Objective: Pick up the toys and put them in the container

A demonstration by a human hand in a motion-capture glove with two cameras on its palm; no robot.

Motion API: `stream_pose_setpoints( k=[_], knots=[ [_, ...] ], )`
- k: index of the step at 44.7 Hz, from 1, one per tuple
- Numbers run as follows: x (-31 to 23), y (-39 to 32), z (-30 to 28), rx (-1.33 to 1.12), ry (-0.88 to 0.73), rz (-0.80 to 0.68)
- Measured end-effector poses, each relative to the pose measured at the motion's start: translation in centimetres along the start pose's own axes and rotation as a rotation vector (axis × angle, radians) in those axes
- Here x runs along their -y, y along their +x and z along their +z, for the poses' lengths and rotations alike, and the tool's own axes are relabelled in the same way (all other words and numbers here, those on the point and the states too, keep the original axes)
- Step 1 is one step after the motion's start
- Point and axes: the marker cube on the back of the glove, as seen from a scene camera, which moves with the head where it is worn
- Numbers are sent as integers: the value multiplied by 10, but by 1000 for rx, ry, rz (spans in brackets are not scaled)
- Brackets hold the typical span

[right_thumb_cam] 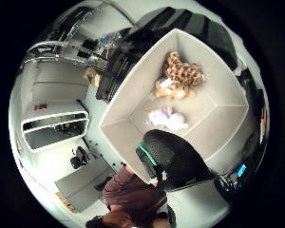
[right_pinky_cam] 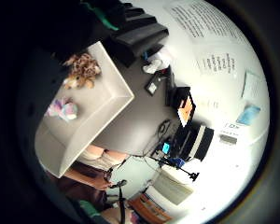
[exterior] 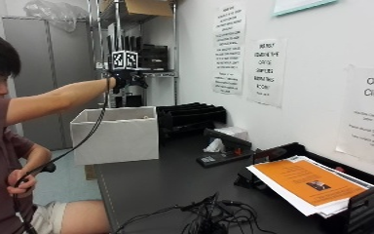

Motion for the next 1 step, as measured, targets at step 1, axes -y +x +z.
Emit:
stream_pose_setpoints(
  k=[1],
  knots=[
    [-3, 5, -2, -9, -2, -3]
  ],
)
